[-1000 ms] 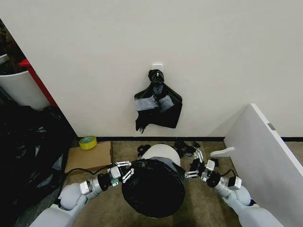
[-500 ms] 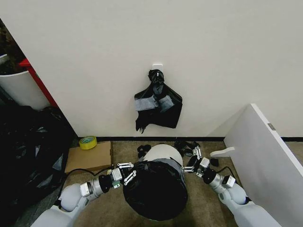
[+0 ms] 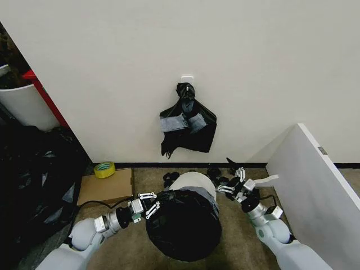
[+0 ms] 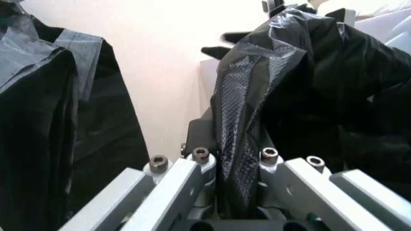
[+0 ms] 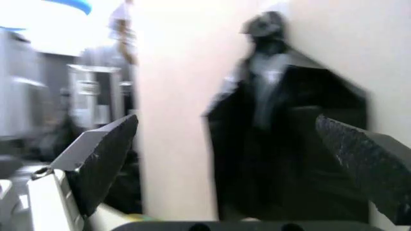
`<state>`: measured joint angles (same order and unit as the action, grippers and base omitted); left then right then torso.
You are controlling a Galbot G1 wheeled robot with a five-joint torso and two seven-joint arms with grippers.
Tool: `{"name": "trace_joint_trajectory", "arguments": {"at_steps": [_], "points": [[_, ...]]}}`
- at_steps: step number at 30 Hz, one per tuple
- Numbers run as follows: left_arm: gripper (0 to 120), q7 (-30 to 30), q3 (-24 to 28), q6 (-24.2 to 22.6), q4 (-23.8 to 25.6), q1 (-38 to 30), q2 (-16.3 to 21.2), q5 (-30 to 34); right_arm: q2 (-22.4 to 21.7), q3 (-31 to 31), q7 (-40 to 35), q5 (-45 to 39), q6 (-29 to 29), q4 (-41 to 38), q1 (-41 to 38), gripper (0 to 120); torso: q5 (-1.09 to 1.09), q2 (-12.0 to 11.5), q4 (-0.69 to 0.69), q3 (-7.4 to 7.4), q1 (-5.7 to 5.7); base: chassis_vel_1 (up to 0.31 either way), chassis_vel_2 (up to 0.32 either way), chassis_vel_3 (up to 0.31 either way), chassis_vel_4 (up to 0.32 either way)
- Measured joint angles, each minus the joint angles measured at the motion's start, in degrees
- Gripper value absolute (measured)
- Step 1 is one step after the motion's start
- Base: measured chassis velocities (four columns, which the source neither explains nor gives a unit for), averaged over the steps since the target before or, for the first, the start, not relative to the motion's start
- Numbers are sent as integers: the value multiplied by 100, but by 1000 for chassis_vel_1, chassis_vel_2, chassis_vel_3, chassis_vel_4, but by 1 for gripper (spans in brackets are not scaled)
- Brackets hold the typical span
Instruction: Place the garbage bag over the trash bin.
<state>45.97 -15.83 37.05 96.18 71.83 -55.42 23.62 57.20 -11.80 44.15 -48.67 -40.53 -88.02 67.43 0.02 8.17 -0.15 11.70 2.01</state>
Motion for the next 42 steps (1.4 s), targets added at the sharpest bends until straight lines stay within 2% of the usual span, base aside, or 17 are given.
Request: {"name": "trace_joint_trajectory", "arguments": {"at_steps": [2, 9, 17, 21, 25, 27, 31, 33, 36, 40, 41, 42], "points": [[4, 0, 4, 1, 1, -6, -1, 2, -14, -41, 545, -72, 79, 42, 46, 100, 1, 0, -1, 0, 0, 0, 0, 0, 0], [4, 8, 6, 2, 51, -6, 9, 22, 89, -131, 800, 593, 11, 280, 14, 100, 2, 0, 0, 0, 0, 0, 0, 0, 0], [4, 73, 5, 5, 120, 33, -6, 30, 171, -71, -27, 1270, -162, 363, -71, 100, 1, 0, 0, 0, 0, 0, 0, 0, 0], [4, 83, 3, 11, 122, 39, -27, 30, 184, 37, -835, 1685, -266, 314, -60, 100, 1, 0, 0, 0, 0, 0, 0, 0, 0], [4, 30, 0, 15, 37, 12, -43, 31, 171, 64, -929, 1609, -279, 251, -31, 100, 1, 0, 0, 0, 0, 0, 0, 0, 0], [4, -108, 1, -14, -106, -30, -68, 51, 158, 75, -895, 1282, -273, 173, -6, 100, 1, 0, 0, 0, 0, 0, 0, 0, 0], [4, -197, 57, -259, -471, -134, -151, 415, 163, 80, -984, 629, -153, -76, 19, 100, 0, 0, 0, 0, 0, 0, 0, 0, 0], [4, -246, 85, -364, -543, -155, -183, 525, 180, 76, -1157, 558, -127, -173, 24, 100, 1, 0, 1, 0, 0, 0, 0, 0, 0], [4, -614, 181, -664, -703, -209, -301, 697, 262, 67, -1693, 610, -111, -426, 74, 100, -1, 0, 0, 0, 0, 0, 0, 0, 0], [4, -2005, 338, -1616, -580, -145, -390, 1044, 450, 63, -2555, 1755, -139, -851, 282, 100, 0, 0, -3, 0, 0, 0, 0, 0, 0], [4, -2005, 338, -1616, -580, -145, -390, 1044, 450, 63, -2555, 1755, -139, -851, 282, 100, 0, 0, -3, 0, 0, 0, 0, 0, 0], [4, -2302, 354, -1860, -491, -99, -392, 1182, 486, 88, -2690, 2088, -164, -900, 292, 100, 1, 0, 0, 0, 0, 0, 0, 0, 0]]}}
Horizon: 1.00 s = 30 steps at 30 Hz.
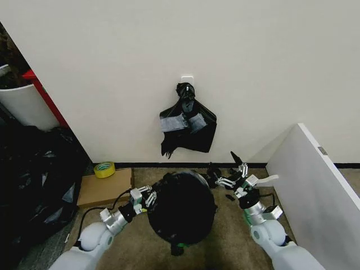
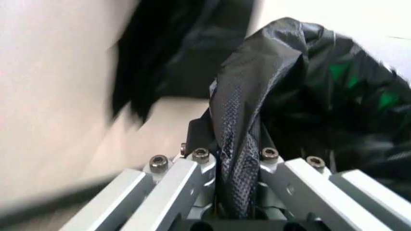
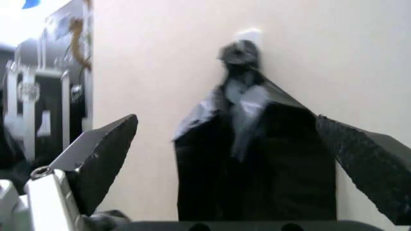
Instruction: Place the garbage bag over the trash bin.
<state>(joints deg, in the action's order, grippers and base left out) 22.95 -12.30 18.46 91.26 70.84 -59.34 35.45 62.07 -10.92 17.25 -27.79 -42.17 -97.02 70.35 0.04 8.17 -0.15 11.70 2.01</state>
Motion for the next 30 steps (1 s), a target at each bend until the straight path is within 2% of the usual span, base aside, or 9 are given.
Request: {"name": "trace_joint_trajectory", "arguments": {"at_steps": [3, 6, 7, 10, 16, 19, 25, 28, 30], "points": [[4, -1371, 207, -1028, 427, 65, -6, 765, 130, 50, -270, 1091, -153, -120, 72, 100, 0, 0, 2, 0, 0, 0, 0, 0, 0], [4, -2279, 443, -1805, 839, 64, -65, 1457, 209, 49, -727, 1816, -190, -169, 105, 100, 1, 0, 0, 0, 0, 0, 0, 0, 0], [4, -2279, 443, -1805, 839, 64, -65, 1457, 209, 49, -727, 1816, -190, -169, 105, 100, 1, 0, 0, 0, 0, 0, 0, 0, 0], [4, -2983, 567, -2425, 1258, 93, -160, 1927, 267, 7, -1282, 2305, -101, -229, 112, 100, -1, 0, -2, 0, 0, 0, 0, 0, 0], [4, -3582, 634, -2644, 1371, 228, -273, 1771, 314, -14, -1505, 2443, -36, -273, 139, 100, 0, 0, 1, 0, 0, 0, 0, 0, 0], [4, -3727, 667, -2628, 1297, 275, -298, 1496, 331, 0, -1501, 2431, -36, -273, 140, 100, 0, 0, 1, 0, 0, 0, 0, 0, 0], [4, -4044, 668, -2736, 1440, 294, -290, 1510, 339, 35, -1458, 2405, -36, -273, 140, 100, 0, 0, 0, 0, 0, 0, 0, 0, 0], [8, -4097, 668, -2759, 1460, 301, -286, 1506, 339, 41, -1445, 2399, -36, -273, 150, 100, -1, 0, 0, 0, 0, 0, 0, 0, 0], [17, -4110, 650, -2756, 1496, 324, -280, 1491, 339, 42, -1439, 2387, -36, -273, 169, 100, -1, 0, 0, 0, 0, 0, 0, 0, 0]]}}
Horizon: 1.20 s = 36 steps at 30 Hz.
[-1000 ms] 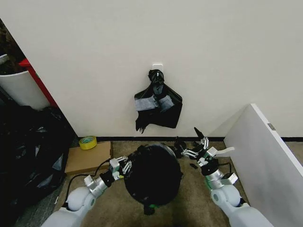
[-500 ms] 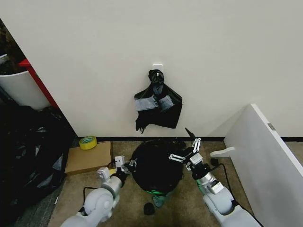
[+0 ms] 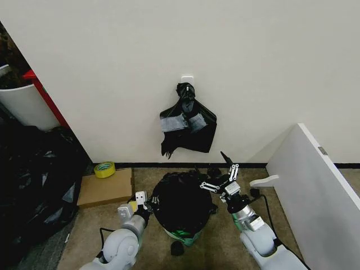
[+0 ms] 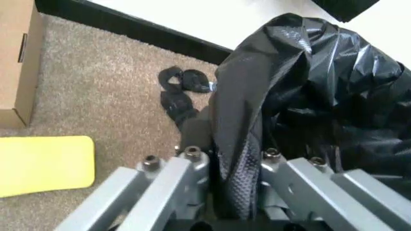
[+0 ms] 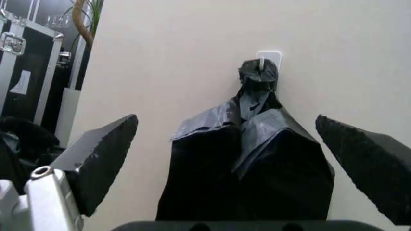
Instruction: Place the garbage bag over the trash bin.
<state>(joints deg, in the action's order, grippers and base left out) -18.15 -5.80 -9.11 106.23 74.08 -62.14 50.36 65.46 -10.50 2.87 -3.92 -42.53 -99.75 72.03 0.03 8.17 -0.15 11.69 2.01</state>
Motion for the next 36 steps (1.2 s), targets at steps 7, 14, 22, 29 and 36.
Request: {"name": "trace_joint_trajectory", "arguments": {"at_steps": [7, 14, 22, 29, 36], "points": [[41, 12, -120, 100, 243, 69, 37, -37, -7, 2, 17, -52, 0, 0, 57, 100, 0, 0, 0, 0, 0, 0, 0, 0, 0], [67, -16, -205, 72, 450, 159, 166, -66, 9, 22, 29, -67, 3, 17, 60, 100, 0, 0, 0, 0, 0, 0, 0, 0, 0], [96, 137, -356, 372, 821, 291, 141, -366, 10, 28, 31, -351, 97, 8, 95, 100, 1, 0, 0, 0, 0, 0, 0, 0, 0], [100, 679, -550, 1788, 950, 449, -381, -2944, -4, -166, -126, -1013, 683, -248, 228, 100, 1, 0, 1, 0, 0, 0, 0, 0, 0], [100, 975, -1533, 2471, 999, 649, -1015, -3647, 56, -743, -866, -1287, 2234, -864, 546, 100, 2, 0, 3, 0, 0, 0, 0, 0, 0]]}}
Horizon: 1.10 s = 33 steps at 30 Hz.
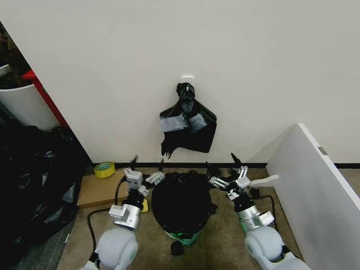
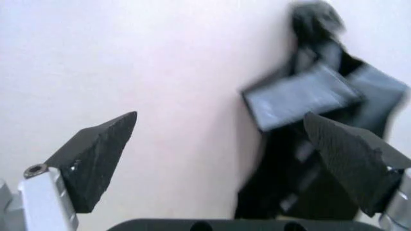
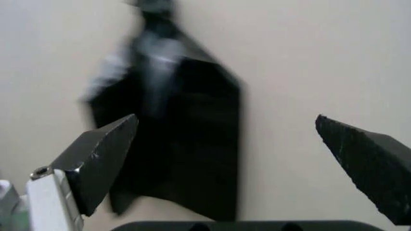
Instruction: Place the garbage bag over the trash bin.
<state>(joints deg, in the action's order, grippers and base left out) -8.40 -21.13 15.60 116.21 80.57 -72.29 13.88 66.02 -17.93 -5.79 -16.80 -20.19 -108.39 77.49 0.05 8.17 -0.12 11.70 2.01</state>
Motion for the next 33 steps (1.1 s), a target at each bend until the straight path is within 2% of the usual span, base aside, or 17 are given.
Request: {"name": "trace_joint_trajectory", "arguments": {"at_steps": [3, 6, 9, 11, 19, 33], "points": [[100, 251, -408, 33, 33, -17, -81, 594, 174, -565, -255, 158, 338, -120, 84, 100, -1, 0, -3, 0, 0, 0, 0, 0, 0], [100, 359, -587, 38, 34, -54, -85, 752, 248, -827, -128, 191, 355, -135, 157, 100, -1, 0, -6, 0, 0, 0, 0, 0, 0], [100, 490, -883, 51, 87, -58, -33, 1074, 395, -1260, 691, 105, 168, -47, 323, 100, -2, 0, -3, 0, 0, 0, 0, 0, 0], [100, 513, -924, 80, 100, -19, -8, 1126, 529, -1375, 962, 58, 69, 27, 349, 100, -1, 0, -4, 0, 0, 0, 0, 0, 0], [100, 565, -790, 209, 151, 54, -13, 1036, 800, -1456, 1434, -46, -130, 29, 503, 100, -2, 0, -4, 0, 0, 0, 0, 0, 0], [100, 568, -774, 279, 91, 102, 53, 970, 798, -1522, 1648, 4, -283, 24, 583, 100, -2, 0, -3, 0, 0, 0, 0, 0, 0]]}}
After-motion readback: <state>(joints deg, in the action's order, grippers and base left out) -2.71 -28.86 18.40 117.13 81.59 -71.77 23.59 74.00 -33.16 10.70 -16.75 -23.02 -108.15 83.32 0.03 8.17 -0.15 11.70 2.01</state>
